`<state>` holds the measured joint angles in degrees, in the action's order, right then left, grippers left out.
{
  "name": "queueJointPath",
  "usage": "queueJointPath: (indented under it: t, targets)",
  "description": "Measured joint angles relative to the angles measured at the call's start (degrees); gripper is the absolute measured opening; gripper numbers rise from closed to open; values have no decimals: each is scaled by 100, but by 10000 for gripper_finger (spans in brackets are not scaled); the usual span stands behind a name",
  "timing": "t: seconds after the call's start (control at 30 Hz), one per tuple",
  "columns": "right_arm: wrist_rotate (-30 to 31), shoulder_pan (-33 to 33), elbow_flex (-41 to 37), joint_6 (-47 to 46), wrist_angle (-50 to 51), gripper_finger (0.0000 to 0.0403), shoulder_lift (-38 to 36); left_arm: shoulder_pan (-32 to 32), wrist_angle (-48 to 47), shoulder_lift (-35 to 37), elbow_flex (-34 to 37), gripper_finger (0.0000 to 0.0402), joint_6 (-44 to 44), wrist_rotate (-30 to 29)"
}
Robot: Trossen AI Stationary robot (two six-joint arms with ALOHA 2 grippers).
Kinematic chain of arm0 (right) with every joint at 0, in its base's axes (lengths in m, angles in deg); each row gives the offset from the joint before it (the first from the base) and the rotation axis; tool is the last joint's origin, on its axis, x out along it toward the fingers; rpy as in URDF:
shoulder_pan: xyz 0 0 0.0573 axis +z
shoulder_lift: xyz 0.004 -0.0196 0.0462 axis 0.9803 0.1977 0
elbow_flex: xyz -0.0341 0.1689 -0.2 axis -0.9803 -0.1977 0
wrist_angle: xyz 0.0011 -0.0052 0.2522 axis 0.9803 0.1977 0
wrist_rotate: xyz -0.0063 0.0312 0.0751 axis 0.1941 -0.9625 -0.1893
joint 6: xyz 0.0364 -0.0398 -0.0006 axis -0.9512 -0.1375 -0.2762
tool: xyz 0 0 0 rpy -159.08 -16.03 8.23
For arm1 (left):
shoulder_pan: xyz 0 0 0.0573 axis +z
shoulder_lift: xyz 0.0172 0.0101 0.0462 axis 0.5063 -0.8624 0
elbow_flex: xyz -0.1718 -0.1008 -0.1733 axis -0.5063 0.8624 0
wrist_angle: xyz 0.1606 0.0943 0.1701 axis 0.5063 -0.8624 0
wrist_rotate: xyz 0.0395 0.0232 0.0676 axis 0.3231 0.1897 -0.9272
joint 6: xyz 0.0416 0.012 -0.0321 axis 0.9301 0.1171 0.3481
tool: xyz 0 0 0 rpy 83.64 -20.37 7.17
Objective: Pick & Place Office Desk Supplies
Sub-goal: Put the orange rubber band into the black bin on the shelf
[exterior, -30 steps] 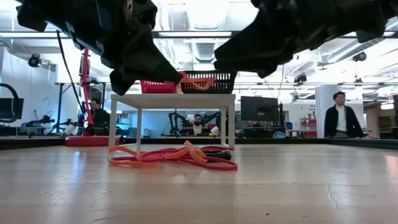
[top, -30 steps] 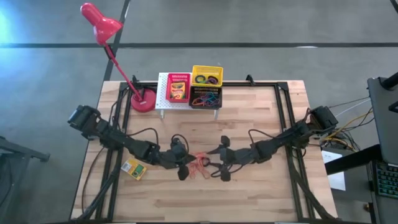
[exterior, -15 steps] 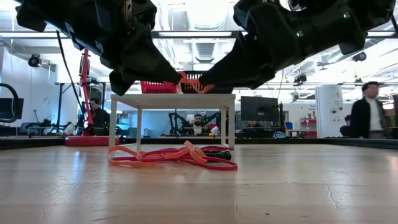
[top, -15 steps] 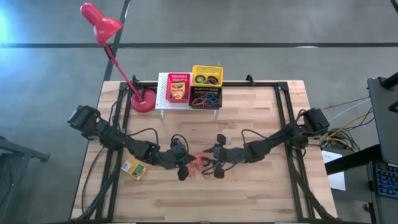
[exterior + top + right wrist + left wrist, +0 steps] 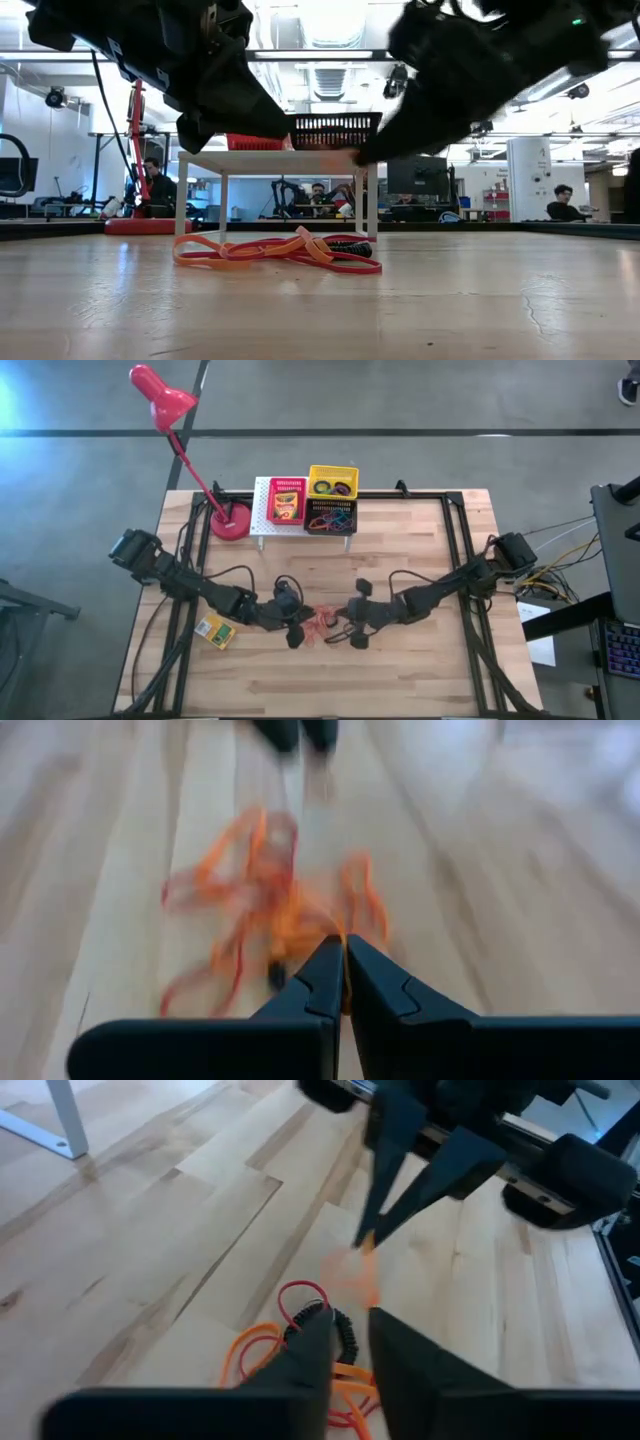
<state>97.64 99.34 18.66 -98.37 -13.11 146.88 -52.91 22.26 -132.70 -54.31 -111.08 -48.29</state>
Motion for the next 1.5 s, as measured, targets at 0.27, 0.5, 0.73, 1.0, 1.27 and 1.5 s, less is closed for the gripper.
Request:
queueJointPath:
  t: [0.27,0.5,0.73,1.0,1.27,1.5]
  targets:
    - [-540,577,-2,-1302,2543,8,-1098,13,-59,-78,103,216,-10,-130]
    - [-858,719,-7,-19,2126,8,-1753,8,-68,-373,108,264,-73,-185]
    - [345,-246,2,1109,-183,8,-2010,8,314,-678,107,257,-196,-238]
    - [-712,-2582,864,973,535,8,-2046,6,561,-739,100,239,-163,-237]
    - [-1677,-3960,2297,931,2887,8,-1034,6,582,-745,100,232,-158,-235]
    - [-1703,-4154,3241,983,4385,22,-376,5,558,-748,100,232,-199,-237]
